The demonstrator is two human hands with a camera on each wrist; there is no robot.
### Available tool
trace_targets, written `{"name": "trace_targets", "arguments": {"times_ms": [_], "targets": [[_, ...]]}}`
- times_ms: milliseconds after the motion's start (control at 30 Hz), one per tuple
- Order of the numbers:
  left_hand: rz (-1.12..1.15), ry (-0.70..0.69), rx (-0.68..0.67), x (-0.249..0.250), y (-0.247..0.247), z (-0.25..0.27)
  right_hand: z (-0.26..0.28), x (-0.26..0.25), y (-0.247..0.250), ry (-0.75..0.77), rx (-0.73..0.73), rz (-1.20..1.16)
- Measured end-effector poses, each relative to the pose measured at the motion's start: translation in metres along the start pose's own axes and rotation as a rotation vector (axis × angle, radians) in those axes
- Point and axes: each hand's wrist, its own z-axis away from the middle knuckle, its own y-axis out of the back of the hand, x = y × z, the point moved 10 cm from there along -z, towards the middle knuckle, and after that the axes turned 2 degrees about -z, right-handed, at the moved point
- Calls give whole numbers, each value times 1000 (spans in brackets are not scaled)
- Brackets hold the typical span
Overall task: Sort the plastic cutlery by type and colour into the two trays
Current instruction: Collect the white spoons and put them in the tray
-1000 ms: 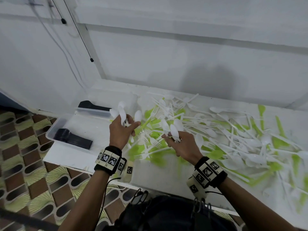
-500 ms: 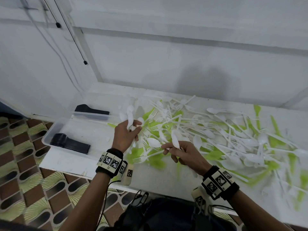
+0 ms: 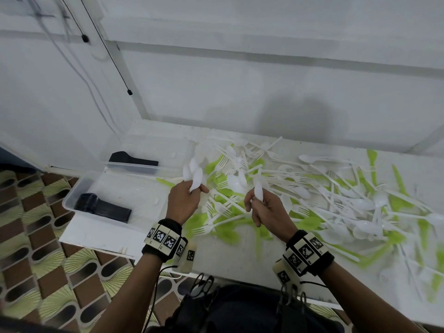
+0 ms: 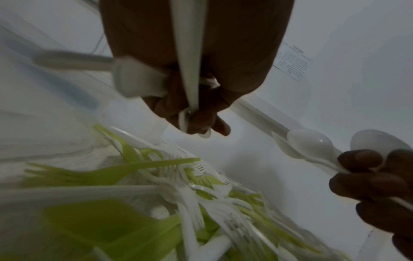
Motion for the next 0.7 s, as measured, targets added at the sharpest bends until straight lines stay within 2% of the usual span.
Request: {"name": "trace_targets", "arguments": {"times_ms": [133,233,400,567,700], "targets": [[-59,86,14,-13,5,3,-5,-2,0,-5,0,-47],[146,133,-17,-9,1,11,-5,-9,-5,27,-25,-10],[367,97,-99,22,-19,15,-5,-15,-23,73,-107,29],[395,164,-8,12,-19,6,-3,-25,-35,141,-143,45],[381,154,15,9,-20,1,-4,-12,-34,93,-68,60]]}}
